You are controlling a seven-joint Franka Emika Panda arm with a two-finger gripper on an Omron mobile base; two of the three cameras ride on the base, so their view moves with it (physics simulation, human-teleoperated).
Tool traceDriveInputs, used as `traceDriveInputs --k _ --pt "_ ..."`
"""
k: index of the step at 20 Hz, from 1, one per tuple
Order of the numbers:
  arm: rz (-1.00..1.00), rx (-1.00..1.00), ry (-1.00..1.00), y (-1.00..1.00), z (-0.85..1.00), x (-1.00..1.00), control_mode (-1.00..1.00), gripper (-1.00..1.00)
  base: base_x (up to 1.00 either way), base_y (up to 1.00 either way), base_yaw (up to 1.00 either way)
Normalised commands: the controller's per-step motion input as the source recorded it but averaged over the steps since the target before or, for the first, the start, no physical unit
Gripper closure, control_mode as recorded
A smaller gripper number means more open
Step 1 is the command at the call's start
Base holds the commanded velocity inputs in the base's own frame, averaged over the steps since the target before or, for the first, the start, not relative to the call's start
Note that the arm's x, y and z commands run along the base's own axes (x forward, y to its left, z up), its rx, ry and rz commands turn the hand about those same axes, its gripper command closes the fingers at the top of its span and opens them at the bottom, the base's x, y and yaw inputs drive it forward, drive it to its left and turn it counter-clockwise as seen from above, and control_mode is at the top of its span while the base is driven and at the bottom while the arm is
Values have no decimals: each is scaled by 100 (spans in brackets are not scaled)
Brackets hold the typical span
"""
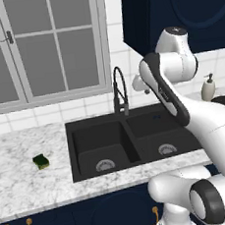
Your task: Pick the pan and sponge and place them into the sink. Then turn on the water.
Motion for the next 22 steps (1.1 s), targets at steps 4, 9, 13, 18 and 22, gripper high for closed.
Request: traceDriveInputs --k 4,9,13,18,22 --pt "0 0 -5 1 0 -31 -100 -100 0 0 0" --pt "-2 0 -1 -9 0 -99 -100 -100 0 0 0" --pt "-12 -2 0 -28 -40 -88 -100 -100 0 0 0" --pt "-15 -4 0 -47 -52 -30 -100 -100 0 0 0" --pt "-12 -1 3 -57 -50 -2 -100 -100 0 0 0"
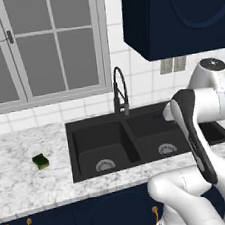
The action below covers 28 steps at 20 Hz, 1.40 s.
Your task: Pick the pan and sponge and place them into the sink. Then turn on the water.
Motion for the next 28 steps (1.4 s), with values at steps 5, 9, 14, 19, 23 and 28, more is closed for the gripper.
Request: traceDriveInputs --k 5,9,14,19,23,28 --pt "-12 0 2 -63 -24 0 -100 -100 0 0 0" --pt "-12 0 0 -100 -31 0 -100 -100 0 0 0" --pt "5 -1 0 -100 -15 2 -100 -100 0 0 0" --pt "8 -6 3 -100 -26 11 -100 -100 0 0 0" --pt "3 -2 5 -100 -15 20 -100 -100 0 0 0" --pt "1 0 5 -98 -1 25 -100 -100 0 0 0"
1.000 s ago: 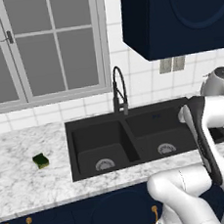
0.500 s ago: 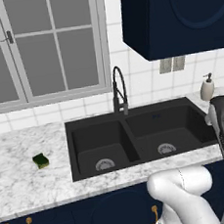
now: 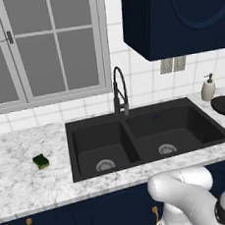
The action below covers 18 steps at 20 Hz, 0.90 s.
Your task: Pick the pan and sponge and place them into the sink. Then turn on the water.
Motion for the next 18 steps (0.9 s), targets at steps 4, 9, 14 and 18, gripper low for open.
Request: traceDriveInputs --k 4,9,14,18 --pt "3 0 3 -91 -3 27 -100 -100 0 0 0" --pt "6 0 3 -64 -17 36 -100 -100 0 0 0" --pt "5 0 1 -53 -20 28 -100 -100 0 0 0" --pt "4 0 0 -41 -28 27 -100 -100 0 0 0"
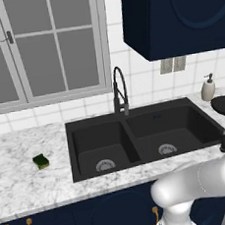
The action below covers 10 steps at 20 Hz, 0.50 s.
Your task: Pick the pan and sponge and place them into the sink. Then turn on the water.
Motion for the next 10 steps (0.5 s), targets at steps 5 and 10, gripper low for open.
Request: traceDriveInputs --k 5,10 --pt "4 1 2 -43 -32 36 -100 -100 0 0 0" --pt "3 3 2 -41 -25 32 -100 -100 0 0 0"
